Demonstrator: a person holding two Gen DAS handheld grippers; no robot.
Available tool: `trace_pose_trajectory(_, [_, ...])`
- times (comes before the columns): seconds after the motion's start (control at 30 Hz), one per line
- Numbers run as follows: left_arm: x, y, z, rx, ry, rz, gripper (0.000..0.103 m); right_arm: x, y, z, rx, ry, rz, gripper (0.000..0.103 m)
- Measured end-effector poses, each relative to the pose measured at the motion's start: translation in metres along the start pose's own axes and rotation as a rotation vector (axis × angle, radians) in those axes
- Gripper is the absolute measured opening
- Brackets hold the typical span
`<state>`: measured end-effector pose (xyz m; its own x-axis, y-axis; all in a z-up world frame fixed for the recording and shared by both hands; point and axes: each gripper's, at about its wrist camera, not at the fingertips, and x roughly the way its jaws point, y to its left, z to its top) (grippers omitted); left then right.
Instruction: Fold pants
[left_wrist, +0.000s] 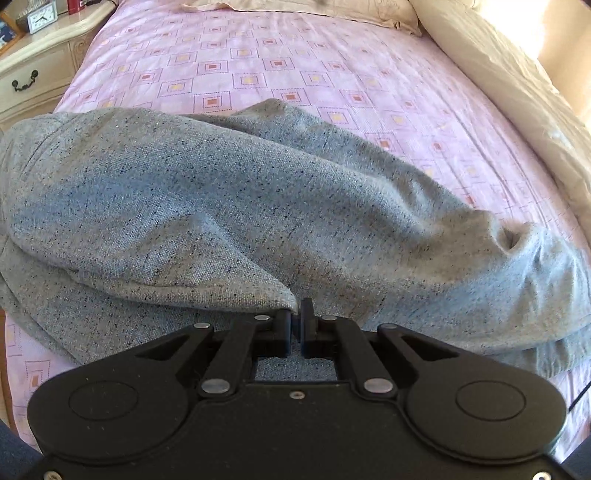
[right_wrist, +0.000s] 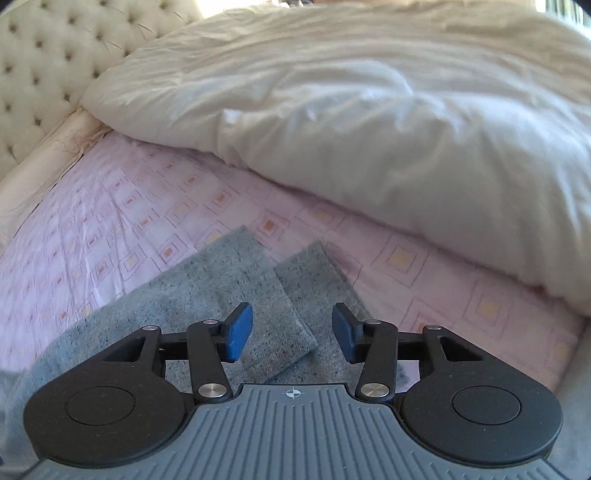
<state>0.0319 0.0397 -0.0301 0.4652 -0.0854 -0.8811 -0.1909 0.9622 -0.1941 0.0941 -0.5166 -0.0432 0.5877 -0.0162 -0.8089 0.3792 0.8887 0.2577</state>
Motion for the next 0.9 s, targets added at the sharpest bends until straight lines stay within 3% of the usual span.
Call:
trace_pose_trajectory(0.17, [0.007, 0.0, 0.002, -0.007, 0.011, 0.0, 0.006, 0.014, 0.006, -0.007, -0.037, -0.006, -0.017, 0.046])
trace_pose_trajectory(0.2, [0.007, 0.001, 0.002, -0.008, 0.014, 0.002, 0.006, 0.012, 0.011, -0.008, -0.055, -0.007, -0.001, 0.038])
trace_pose_trajectory(0.23, [0.008, 0.0, 0.003, -0.007, 0.015, 0.003, 0.006, 0.009, 0.016, -0.008, -0.078, -0.011, 0.007, 0.015])
trace_pose_trajectory(0.27, [0.008, 0.0, 0.003, -0.005, 0.015, 0.005, 0.006, 0.005, 0.024, -0.008, -0.118, -0.024, 0.0, 0.005])
trace_pose_trajectory(0.37, [0.003, 0.001, 0.004, -0.006, -0.013, -0.009, 0.006, -0.027, 0.038, -0.005, -0.218, -0.086, 0.057, 0.006])
trace_pose_trajectory(0.47, [-0.011, 0.001, 0.001, 0.005, -0.076, -0.036, 0.006, -0.069, 0.03, -0.006, -0.241, -0.163, 0.036, 0.006])
trace_pose_trajectory(0.53, [-0.014, -0.001, -0.002, 0.024, -0.079, -0.053, 0.006, -0.073, 0.01, -0.007, -0.19, -0.125, 0.009, 0.006])
trace_pose_trajectory(0.7, [0.014, -0.007, 0.0, 0.061, 0.067, -0.018, 0.006, -0.042, -0.016, -0.024, -0.162, -0.007, -0.053, 0.006])
trace_pose_trajectory(0.9, [0.011, -0.007, 0.0, 0.066, 0.056, -0.026, 0.006, -0.047, -0.005, -0.031, -0.242, -0.045, -0.081, 0.005])
